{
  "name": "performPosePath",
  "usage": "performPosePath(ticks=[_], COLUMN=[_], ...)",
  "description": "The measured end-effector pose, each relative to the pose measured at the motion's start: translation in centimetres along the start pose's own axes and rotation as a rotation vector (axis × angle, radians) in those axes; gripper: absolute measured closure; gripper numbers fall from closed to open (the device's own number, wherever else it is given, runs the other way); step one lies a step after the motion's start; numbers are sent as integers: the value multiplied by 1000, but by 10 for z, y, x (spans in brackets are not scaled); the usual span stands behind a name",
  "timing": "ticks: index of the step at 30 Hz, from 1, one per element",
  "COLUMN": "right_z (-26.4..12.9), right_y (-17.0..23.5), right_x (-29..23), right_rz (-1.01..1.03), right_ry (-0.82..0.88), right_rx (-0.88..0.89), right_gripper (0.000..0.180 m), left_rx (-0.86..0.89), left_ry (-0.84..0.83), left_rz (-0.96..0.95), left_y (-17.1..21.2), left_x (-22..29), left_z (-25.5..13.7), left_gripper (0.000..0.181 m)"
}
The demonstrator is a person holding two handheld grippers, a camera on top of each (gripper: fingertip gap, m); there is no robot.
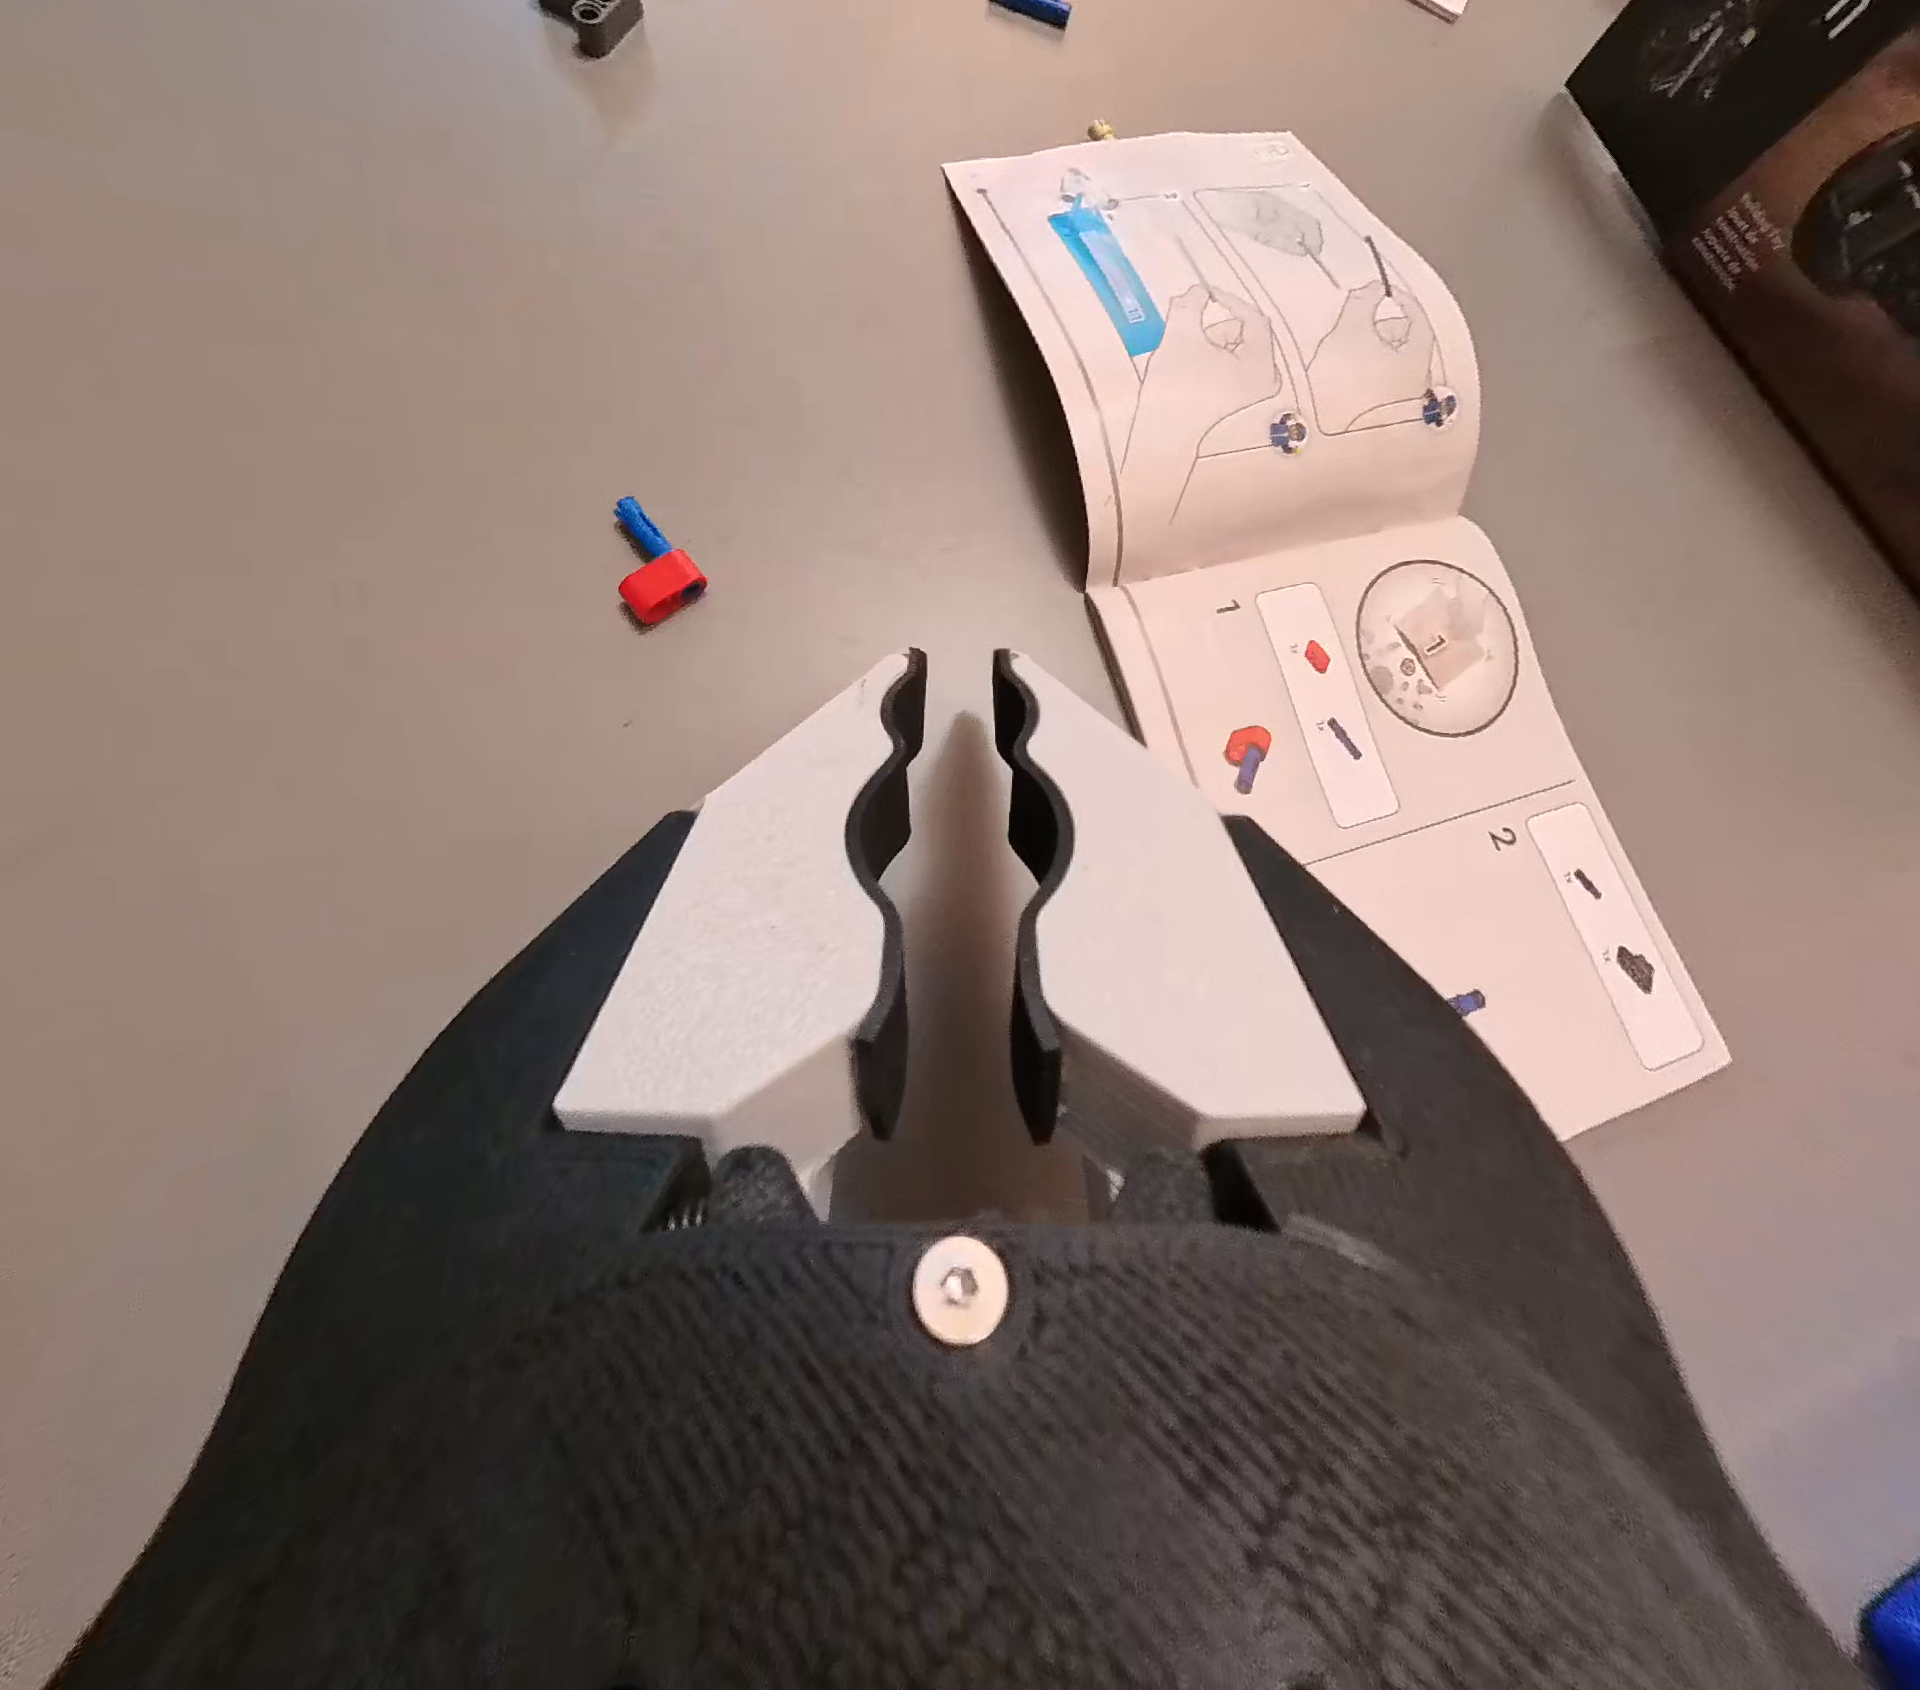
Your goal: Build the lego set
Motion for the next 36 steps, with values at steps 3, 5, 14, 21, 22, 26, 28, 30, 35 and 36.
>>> performPosePath(ticks=[3, 5, 14, 21, 22, 26, 28, 30, 35, 36], right_z=[-2, -8, -47, -49, -48, -48, -47, -47, -46, -46], right_y=[4, 9, 40, 57, 58, 60, 60, 60, 60, 60], right_x=[5, 13, 69, 86, 87, 88, 87, 86, 87, 87], right_rz=[25, 30, 130, 192, 202, 182, 172, 158, 181, 183], right_ry=[20, 63, 265, 243, 232, 204, 193, 190, 162, 155], right_rx=[1, -11, 22, -26, -23, -32, -36, -38, -39, -39], right_gripper=[169, 169, 166, 158, 158, 160, 164, 167, 170, 171], left_rx=[-39, -29, 105, 226, 231, 201, 193, 192, 197, 201], left_ry=[-22, -102, -53, -94, -85, -96, -115, -128, -118, -121], left_rz=[41, 37, -47, -202, -207, -211, -207, -202, -226, -221], left_y=[-16, -22, -37, -48, -48, -44, -43, -42, -44, -45], left_x=[-9, -23, -56, -78, -78, -78, -77, -76, -75, -74], left_z=[21, 22, 28, 42, 45, 54, 55, 54, 45, 39], left_gripper=[165, 167, 168, 167, 168, 169, 169, 170, 170, 170])
Point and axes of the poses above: each gripper's, where its closed fingertips meet, z out along the fingers, y out of its underside, x = y × z across the jaws, the point moved 8 cm from there along -z, back along the fingers, and after that the axes turned 6 degrees about z, right-handed, at the moved point
